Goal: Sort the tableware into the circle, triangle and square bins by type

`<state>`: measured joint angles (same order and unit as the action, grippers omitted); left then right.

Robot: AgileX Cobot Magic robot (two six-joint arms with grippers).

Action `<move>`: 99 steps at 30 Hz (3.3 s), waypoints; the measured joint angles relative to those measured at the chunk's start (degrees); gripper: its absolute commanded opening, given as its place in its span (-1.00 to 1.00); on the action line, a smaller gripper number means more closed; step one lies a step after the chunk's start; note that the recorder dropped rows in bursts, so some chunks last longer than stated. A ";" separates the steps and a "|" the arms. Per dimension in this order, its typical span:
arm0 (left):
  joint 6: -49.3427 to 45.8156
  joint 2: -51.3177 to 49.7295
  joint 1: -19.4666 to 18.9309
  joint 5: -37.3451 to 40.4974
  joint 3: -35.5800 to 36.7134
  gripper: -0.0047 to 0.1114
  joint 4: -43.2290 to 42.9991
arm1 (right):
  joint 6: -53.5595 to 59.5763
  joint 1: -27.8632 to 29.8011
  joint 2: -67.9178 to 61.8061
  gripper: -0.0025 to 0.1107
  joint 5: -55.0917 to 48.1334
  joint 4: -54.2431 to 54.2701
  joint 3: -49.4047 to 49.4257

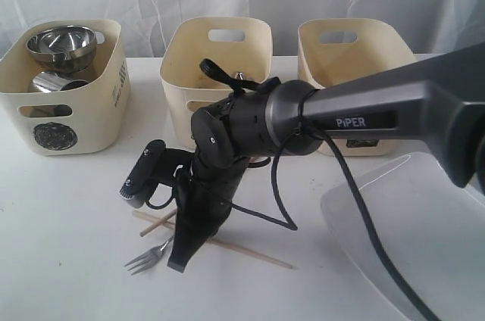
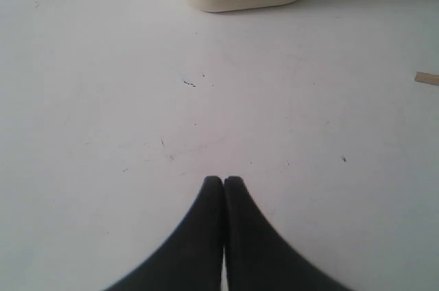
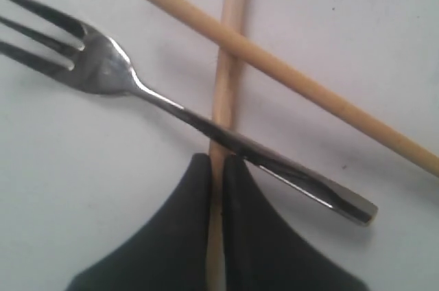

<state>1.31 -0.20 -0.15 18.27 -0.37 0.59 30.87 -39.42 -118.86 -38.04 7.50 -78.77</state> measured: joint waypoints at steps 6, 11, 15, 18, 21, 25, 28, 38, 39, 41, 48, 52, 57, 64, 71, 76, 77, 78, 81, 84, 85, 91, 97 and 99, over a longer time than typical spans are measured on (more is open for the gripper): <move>0.00 0.00 0.00 0.00 0.00 -0.92 0.00 | 0.00 0.00 2.20 -0.96 -3.99 -1.29 0.33; 0.00 0.00 0.00 0.00 0.00 -0.92 0.00 | 0.15 0.00 5.00 -0.96 -4.37 -1.39 0.42; 0.00 0.00 0.00 0.00 0.00 -0.92 0.00 | 1.38 0.00 5.47 -0.93 -4.48 -1.54 0.42; 0.00 0.00 0.00 0.00 0.00 -0.92 0.00 | 3.48 0.00 5.47 -0.66 -4.71 -1.54 0.42; 0.00 0.00 0.00 0.00 0.00 -0.92 0.00 | 9.71 0.00 5.47 -0.28 -5.06 -1.54 0.42; 0.00 0.00 0.00 0.00 0.00 -0.92 0.00 | 19.25 0.00 5.47 -0.02 -5.01 -1.54 0.45; 0.00 0.00 0.00 0.00 0.00 -0.92 0.00 | 21.74 0.00 5.36 0.04 -3.44 -1.54 0.45; 0.00 0.00 0.00 0.00 0.00 -0.92 0.00 | 22.73 0.00 1.86 0.07 0.96 1.16 0.45; 0.00 0.00 0.00 0.00 0.00 -0.92 0.00 | 22.73 0.00 1.86 0.07 0.96 1.27 0.45; 0.00 0.00 0.00 0.00 0.00 -0.92 0.00 | 22.73 0.00 1.86 0.07 0.96 1.38 0.45; 0.00 0.00 0.00 0.00 0.00 -0.92 0.00 | 22.83 0.00 0.58 0.07 -0.31 8.45 0.45; 0.00 0.00 0.00 0.00 0.00 -0.92 0.00 | 22.83 0.00 -0.19 0.07 -0.45 9.32 0.45; 0.00 0.00 0.00 0.00 0.00 -0.92 0.00 | 22.83 0.00 -0.29 0.06 -0.45 9.15 0.45; 0.00 0.00 0.00 0.00 0.00 -0.92 0.00 | 21.27 0.00 -0.29 -0.41 -0.45 8.77 0.45; 0.00 0.00 0.00 0.00 0.00 -0.92 0.00 | 18.23 0.00 -0.29 -0.86 -0.45 5.73 0.45; 0.00 0.00 0.00 0.00 0.00 -0.92 0.00 | 18.12 0.00 -0.10 -0.96 -0.45 1.22 0.45; 0.00 0.00 0.00 0.00 0.00 -0.92 0.00 | 18.12 0.00 0.04 -0.96 -0.45 0.93 0.45; 0.00 0.00 0.00 0.00 0.00 -0.92 0.00 | 18.12 0.00 0.13 -0.96 -0.34 0.50 0.45; 0.00 0.00 0.00 0.00 0.00 -0.92 0.00 | 18.01 0.00 1.01 -0.96 -0.34 -0.31 0.45; -0.12 0.00 0.00 0.00 0.00 -0.92 0.00 | 18.14 0.00 2.80 -0.96 -0.34 -0.71 0.45; -0.12 0.00 0.00 0.00 0.00 -0.92 0.00 | 18.14 0.00 3.54 -0.96 -0.34 -0.81 0.45; -0.12 0.00 0.00 0.00 0.00 -0.92 0.00 | 18.14 0.00 5.87 -0.96 -1.86 -0.80 0.45; -0.12 0.00 0.00 0.00 0.00 -0.92 0.00 | 20.96 0.00 5.87 -0.96 -7.73 0.75 0.45; -0.12 0.00 0.00 0.00 0.00 -0.92 0.00 | 21.53 0.00 6.00 -0.96 -8.13 1.57 0.45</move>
<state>1.19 -0.20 -0.15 18.27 -0.37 0.59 52.40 -39.42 -112.86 -46.17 9.07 -78.32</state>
